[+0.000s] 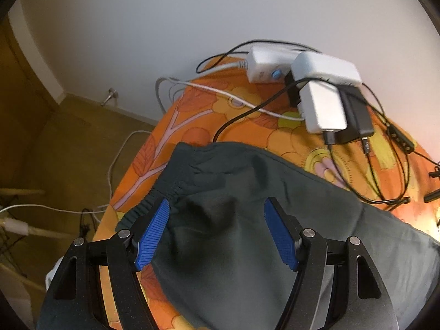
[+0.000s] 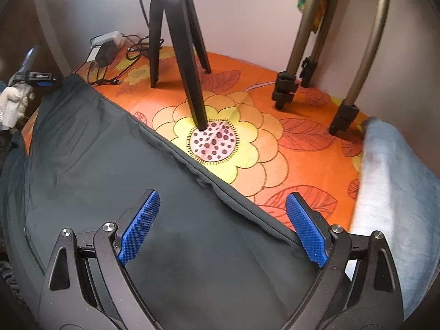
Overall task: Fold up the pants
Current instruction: 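Close the left tool on the waistband while the right tool grasps the leg fabric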
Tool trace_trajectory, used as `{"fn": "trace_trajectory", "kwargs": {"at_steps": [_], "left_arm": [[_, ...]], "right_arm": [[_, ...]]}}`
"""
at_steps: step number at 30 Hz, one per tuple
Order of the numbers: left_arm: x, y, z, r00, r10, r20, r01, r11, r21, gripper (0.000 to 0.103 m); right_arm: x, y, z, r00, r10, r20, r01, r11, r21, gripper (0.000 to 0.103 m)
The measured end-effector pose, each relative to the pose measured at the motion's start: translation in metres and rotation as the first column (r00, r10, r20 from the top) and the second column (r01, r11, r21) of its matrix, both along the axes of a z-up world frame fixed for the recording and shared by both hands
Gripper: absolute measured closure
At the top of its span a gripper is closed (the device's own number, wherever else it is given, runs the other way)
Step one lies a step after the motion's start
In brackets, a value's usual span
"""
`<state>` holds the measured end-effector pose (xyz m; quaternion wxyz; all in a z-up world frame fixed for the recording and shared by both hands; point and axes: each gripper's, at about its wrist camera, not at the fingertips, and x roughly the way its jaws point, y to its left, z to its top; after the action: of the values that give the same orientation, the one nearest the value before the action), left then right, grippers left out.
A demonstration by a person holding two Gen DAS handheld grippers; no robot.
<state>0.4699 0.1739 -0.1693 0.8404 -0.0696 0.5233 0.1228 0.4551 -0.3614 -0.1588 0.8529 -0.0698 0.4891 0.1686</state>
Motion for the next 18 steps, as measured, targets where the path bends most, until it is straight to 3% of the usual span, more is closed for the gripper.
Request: {"fn": "trace_trajectory", "kwargs": {"at_steps": [5,10,15,17,18], "left_arm": [[0.002,-0.002,-0.01,1.0,-0.006,-0.011,0.006,1.0,-0.003,0.032],[0.005,-0.007,-0.015,0.999,-0.033,-0.008,0.033,0.999,-0.008,0.055],[0.008,-0.013,-0.012,0.997,-0.077,0.012,0.077,0.997,-0.023,0.093],[0.007,-0.017,-0.012,0.995,-0.094,0.02,0.094,0.996,-0.004,0.095],[0.007,-0.018,-0.011,0.995,-0.096,0.025,0.096,0.995,0.002,0.095]], "right_arm": [[0.007,0.005,-0.007,1.0,0.02,-0.023,-0.02,1.0,0.015,0.008],[0.02,0.007,-0.011,0.999,0.022,-0.035,-0.021,1.0,0.012,0.008],[0.032,0.016,-0.02,0.997,0.048,-0.068,-0.048,0.999,-0.001,0.008],[0.033,0.02,-0.024,0.995,0.061,-0.079,-0.062,0.998,-0.005,0.011],[0.033,0.021,-0.026,0.994,0.066,-0.086,-0.066,0.998,0.0,0.02]]}}
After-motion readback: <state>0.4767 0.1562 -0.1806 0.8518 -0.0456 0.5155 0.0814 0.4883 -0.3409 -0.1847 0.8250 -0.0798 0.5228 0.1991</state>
